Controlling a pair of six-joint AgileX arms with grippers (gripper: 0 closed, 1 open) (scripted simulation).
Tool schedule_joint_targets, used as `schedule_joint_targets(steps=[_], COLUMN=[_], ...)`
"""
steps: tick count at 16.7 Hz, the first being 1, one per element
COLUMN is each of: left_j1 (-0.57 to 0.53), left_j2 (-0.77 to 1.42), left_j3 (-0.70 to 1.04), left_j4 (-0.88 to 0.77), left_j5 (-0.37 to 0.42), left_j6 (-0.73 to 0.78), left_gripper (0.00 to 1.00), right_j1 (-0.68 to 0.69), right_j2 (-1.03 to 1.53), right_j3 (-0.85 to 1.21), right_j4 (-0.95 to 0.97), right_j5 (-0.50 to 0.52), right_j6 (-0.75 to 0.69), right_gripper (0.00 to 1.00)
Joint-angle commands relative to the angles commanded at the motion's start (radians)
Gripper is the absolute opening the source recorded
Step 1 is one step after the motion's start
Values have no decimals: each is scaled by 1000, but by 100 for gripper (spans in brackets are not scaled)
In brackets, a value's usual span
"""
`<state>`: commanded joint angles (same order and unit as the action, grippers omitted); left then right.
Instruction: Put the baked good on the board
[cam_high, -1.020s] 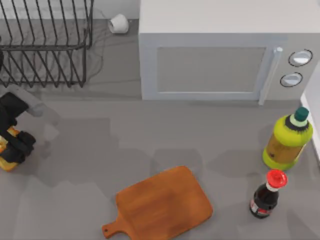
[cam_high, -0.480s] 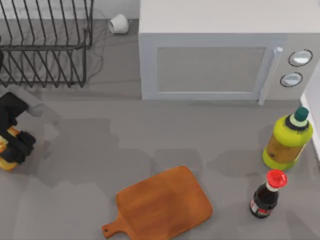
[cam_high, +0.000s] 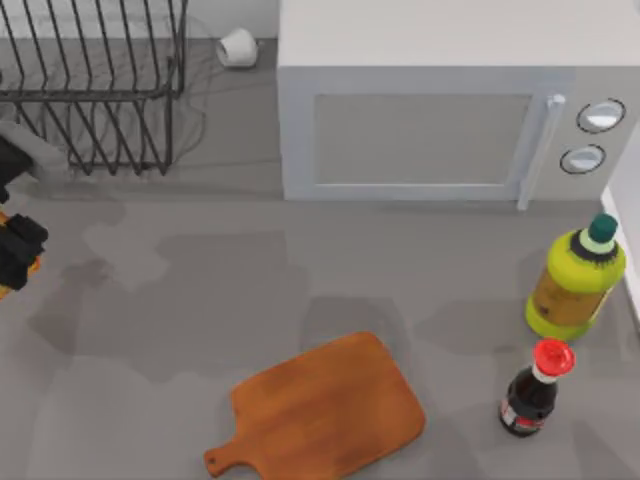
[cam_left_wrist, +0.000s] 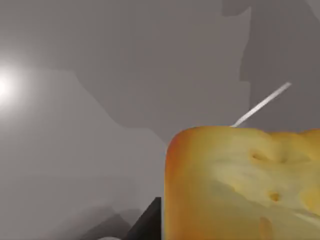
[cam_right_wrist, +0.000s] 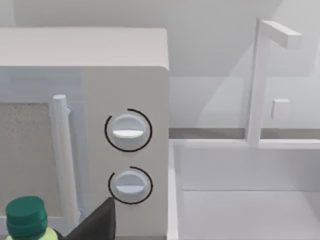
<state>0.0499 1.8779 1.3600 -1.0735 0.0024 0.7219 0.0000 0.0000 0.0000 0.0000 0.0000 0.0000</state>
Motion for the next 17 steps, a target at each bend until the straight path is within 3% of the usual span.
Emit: schedule_joint_targets(steps=[3, 10, 13, 17], left_j1=[-1, -21, -103, -286], left_j2=[-42, -37, -22, 0], left_j3=[63, 70, 78, 73], left_j4=[-85, -90, -88, -80], left_j5=[-1, -1, -2, -4], left_j6=[-4, -36, -161, -461], left_gripper=[0, 0, 0, 0], right_j1=[0, 0, 0, 0], right_j2=[0, 0, 0, 0], right_j3=[0, 0, 0, 0], right_j4=[0, 0, 0, 0], right_j5=[0, 0, 0, 0], right_j6=[0, 0, 0, 0], right_gripper=[100, 100, 100, 100])
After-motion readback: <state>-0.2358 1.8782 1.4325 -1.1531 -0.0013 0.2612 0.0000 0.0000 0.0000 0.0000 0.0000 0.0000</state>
